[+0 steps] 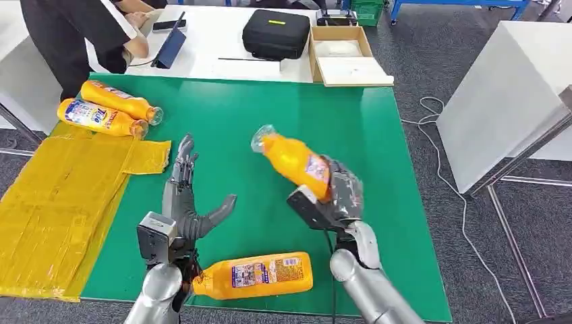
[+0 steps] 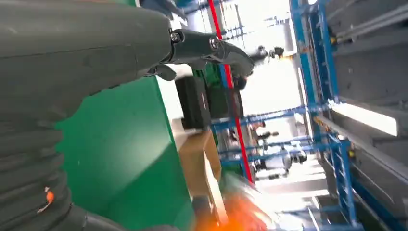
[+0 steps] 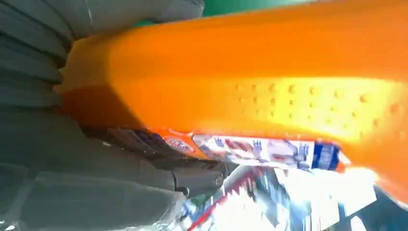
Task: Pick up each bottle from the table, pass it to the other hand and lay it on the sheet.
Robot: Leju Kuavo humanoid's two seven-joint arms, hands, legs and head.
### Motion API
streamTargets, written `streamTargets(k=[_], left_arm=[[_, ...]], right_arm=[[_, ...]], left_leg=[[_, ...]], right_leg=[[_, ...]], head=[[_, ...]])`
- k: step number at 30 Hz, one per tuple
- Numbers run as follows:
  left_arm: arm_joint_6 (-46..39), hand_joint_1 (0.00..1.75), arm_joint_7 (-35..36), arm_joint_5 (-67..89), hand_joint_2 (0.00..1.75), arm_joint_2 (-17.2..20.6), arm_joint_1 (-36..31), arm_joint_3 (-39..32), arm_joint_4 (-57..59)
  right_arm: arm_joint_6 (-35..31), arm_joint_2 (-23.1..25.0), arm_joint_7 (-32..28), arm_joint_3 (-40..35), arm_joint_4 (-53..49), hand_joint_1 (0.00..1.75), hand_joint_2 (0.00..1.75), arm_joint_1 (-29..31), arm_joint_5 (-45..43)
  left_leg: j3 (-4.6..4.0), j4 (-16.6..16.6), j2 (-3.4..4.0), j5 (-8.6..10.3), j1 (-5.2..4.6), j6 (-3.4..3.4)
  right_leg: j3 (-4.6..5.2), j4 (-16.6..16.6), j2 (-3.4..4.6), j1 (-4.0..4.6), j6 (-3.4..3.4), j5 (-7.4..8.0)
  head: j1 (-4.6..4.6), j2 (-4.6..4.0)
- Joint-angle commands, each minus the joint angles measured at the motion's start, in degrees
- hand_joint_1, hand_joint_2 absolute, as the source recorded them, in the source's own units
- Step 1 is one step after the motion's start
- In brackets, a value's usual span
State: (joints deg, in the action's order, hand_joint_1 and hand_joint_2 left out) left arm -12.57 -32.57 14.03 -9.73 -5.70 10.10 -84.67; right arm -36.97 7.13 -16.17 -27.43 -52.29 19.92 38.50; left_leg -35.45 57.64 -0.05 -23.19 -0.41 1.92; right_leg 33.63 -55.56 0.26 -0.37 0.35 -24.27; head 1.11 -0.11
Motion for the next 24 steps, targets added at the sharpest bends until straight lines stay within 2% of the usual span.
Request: streamTargets(k=[1, 4, 7, 12, 15, 24], left_arm=[[-1.60, 0.00, 2.69, 3.18, 1.75, -0.23, -3.84, -0.24, 3.26], [-0.63, 0.00, 3.78, 4.36, 1.75, 0.05, -4.99, 2.03, 5.65], [1.08, 0.00, 3.96, 5.72, 1.75, -0.27, -5.42, 6.41, 7.58], [-0.29, 0.00, 5.00, 10.15, 1.75, -1.82, -4.91, 14.74, 8.26], [5.95, 0.00, 6.70, 7.34, 1.75, -2.39, -5.30, 18.23, 8.83], [12.05, 0.00, 9.03, 4.99, 1.75, -2.57, -7.24, 21.03, 9.84]], right_arm=[[-3.03, 5.62, -18.18, 8.12, -14.61, 1.75, 1.75, -8.62, -15.28], [-0.20, 5.17, -18.96, 6.24, -12.76, 1.75, 1.75, -8.08, -22.57], [2.99, 5.36, -20.51, 6.24, -9.56, 1.75, 1.75, -7.04, -25.94], [4.69, 7.43, -21.33, 4.62, -2.38, 1.75, 1.75, -4.60, -25.41], [3.64, 8.78, -22.39, 3.57, 1.80, 1.75, 1.75, -2.77, -25.52], [1.93, 9.38, -21.71, 1.00, 6.79, 1.75, 1.75, 0.69, -24.25]], left_leg=[[0.23, 0.05, 0.01, -0.15, 0.02, -0.28], [0.11, -0.01, -0.08, -0.03, 0.02, -0.20], [0.11, -0.03, -0.09, 0.01, 0.08, -0.17], [0.13, -0.05, -0.08, 0.01, 0.04, -0.18], [0.19, -0.06, 0.01, -0.03, 0.05, -0.20], [0.20, -0.04, 0.03, -0.03, 0.03, -0.28]], right_leg=[[-0.18, -0.11, -0.03, 0.01, -0.09, -0.17], [-0.02, -0.07, -0.13, 0.00, -0.07, -0.09], [-0.04, -0.01, -0.15, 0.03, -0.04, -0.05], [-0.03, -0.03, -0.14, 0.01, -0.03, -0.06], [-0.07, -0.01, -0.04, 0.03, -0.04, -0.06], [-0.08, -0.05, -0.04, 0.02, -0.08, -0.07]], head=[[-0.02, 0.00], [0.00, 0.00], [-0.02, 0.00], [-0.02, 0.00], [-0.02, 0.00], [-0.02, 0.00]])
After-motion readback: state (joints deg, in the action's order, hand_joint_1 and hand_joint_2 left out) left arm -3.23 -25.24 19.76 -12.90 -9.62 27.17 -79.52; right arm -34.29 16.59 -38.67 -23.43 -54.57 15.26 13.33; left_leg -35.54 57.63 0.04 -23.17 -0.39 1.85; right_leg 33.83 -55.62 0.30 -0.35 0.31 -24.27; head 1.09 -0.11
